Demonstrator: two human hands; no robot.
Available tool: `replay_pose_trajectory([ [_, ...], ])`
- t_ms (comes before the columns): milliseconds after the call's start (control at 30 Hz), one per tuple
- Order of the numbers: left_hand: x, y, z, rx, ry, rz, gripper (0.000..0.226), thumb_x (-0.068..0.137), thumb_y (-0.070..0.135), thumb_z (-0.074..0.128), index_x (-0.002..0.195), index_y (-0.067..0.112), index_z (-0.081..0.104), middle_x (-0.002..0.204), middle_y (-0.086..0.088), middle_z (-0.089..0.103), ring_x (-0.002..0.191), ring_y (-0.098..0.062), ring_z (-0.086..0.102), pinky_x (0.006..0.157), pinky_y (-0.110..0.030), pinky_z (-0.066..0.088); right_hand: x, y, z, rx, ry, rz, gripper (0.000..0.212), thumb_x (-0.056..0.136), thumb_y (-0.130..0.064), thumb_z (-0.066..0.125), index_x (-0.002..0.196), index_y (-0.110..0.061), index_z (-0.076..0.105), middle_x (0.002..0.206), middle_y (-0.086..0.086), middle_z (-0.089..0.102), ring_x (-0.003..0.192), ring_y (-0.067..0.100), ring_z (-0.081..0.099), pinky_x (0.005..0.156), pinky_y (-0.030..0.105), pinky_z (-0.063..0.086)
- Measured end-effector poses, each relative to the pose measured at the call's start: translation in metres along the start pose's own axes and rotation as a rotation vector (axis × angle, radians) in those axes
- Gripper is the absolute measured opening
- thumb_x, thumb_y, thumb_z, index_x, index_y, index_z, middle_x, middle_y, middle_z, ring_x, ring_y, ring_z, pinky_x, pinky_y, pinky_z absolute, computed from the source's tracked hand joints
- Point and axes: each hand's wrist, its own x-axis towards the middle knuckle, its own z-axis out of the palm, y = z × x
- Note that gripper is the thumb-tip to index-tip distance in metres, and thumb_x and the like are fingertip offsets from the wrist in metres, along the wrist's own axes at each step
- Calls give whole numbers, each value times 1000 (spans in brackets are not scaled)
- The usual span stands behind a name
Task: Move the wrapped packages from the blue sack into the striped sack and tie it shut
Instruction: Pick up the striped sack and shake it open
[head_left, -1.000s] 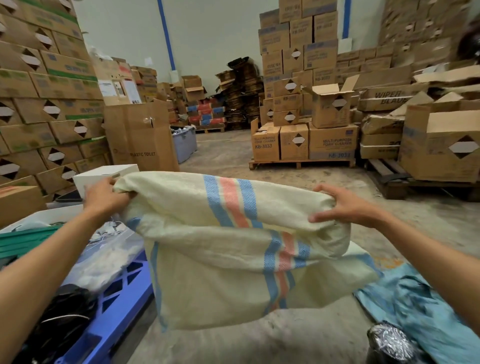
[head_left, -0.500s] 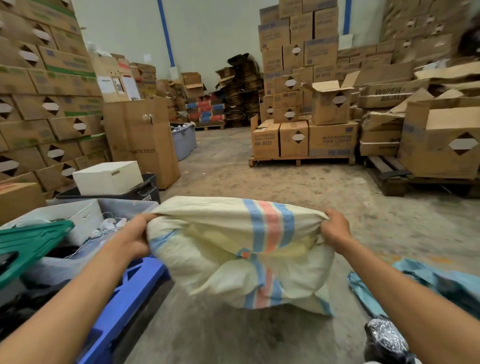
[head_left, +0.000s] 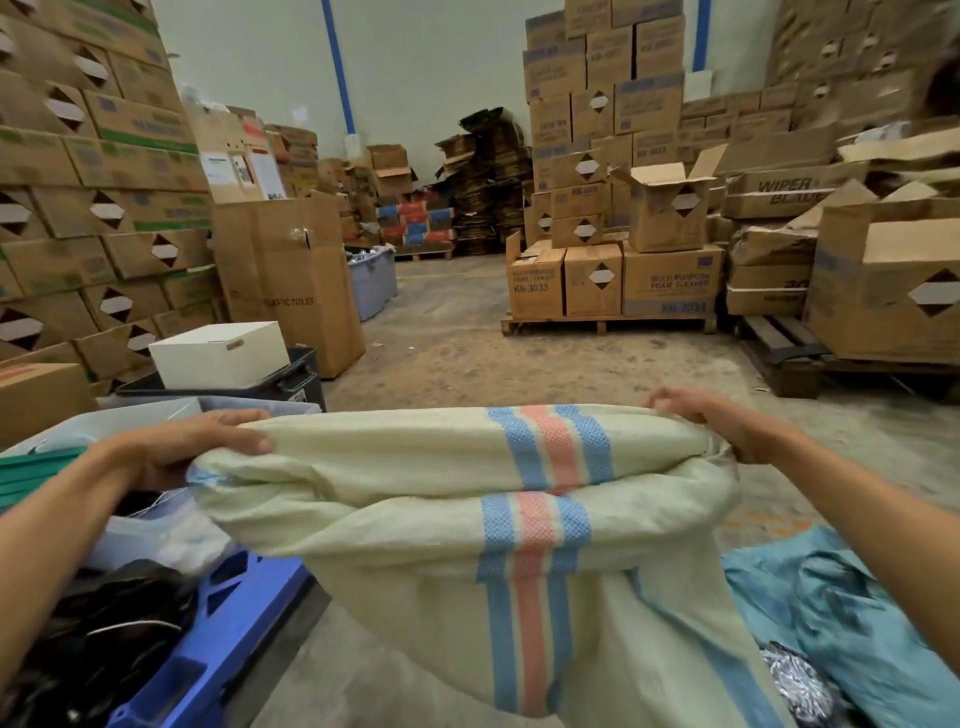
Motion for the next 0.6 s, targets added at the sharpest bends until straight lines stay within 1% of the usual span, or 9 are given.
replay_pose_trajectory([
  [67, 5, -1, -7, 173, 112, 16, 55, 66, 23, 89, 112, 2, 65, 111, -22, 70, 106, -43, 64, 85, -45, 55, -2, -12, 7, -237, 12, -103, 47, 79, -42, 75, 117, -22, 57, 114, -1, 62, 98, 15, 63, 70, 24, 54],
  [133, 9, -6, -10, 453, 222, 68, 14, 81, 21, 78, 93, 14, 76, 93, -9, 75, 93, -30, 70, 76, -34, 53, 1, -19, 16, -491, -8, -204, 59, 71, -28, 87, 118, -28, 53, 112, -8, 59, 99, 9, 60, 69, 20, 54],
  [167, 12, -8, -10, 623, 287, 95, 4, 83, 22, 76, 86, 19, 76, 85, -3, 75, 88, -26, 70, 70, -29, 49, 5, -18, 22, -613, -10, -232, 64, 68, -20, 88, 119, -30, 50, 113, -11, 56, 100, 7, 58, 71, 19, 52],
  [233, 20, -13, 6, 908, 399, 133, 11, 80, 22, 68, 91, 23, 68, 89, -3, 73, 86, -26, 66, 66, -30, 44, 17, -11, 36, -743, 59, -281, 67, 71, -7, 81, 122, -33, 45, 116, -10, 53, 104, 9, 54, 83, 22, 49],
  [333, 33, -26, 35, 1123, 581, 139, 53, 77, 2, 56, 126, 23, 49, 109, -18, 69, 97, -37, 63, 75, -39, 46, 32, -3, 63, -754, 325, -445, 64, 74, 0, 74, 128, -25, 51, 120, 0, 52, 110, 19, 51, 95, 38, 48],
  [400, 37, -30, 48, 1032, 628, 211, 51, 75, 4, 54, 124, 18, 54, 111, -18, 68, 98, -37, 61, 80, -41, 47, 37, 6, 77, -752, 596, -408, 61, 79, -10, 73, 132, -28, 49, 116, 6, 52, 106, 24, 50, 88, 43, 49],
  [467, 31, -20, 65, 741, 541, 172, 34, 74, 19, 50, 105, 10, 61, 102, -9, 65, 89, -26, 57, 81, -33, 42, 41, 19, 83, -598, 781, -123, 58, 85, -28, 67, 137, -29, 39, 116, 11, 53, 104, 32, 51, 84, 47, 49],
  [533, 32, -21, 79, 357, 434, 53, 13, 84, 25, 50, 78, 14, 53, 78, -6, 52, 65, -13, 49, 71, -26, 41, 47, 26, 90, -179, 752, 250, 64, 88, -40, 61, 141, -18, 32, 125, 19, 55, 108, 40, 56, 86, 53, 51],
  [600, 40, -34, 82, 182, 405, 31, 22, 73, 33, 57, 68, 14, 48, 67, -10, 47, 57, -15, 48, 63, -31, 45, 53, 36, 97, 214, 657, 451, 62, 91, -45, 58, 139, -12, 39, 127, 19, 56, 108, 42, 57, 83, 63, 51],
])
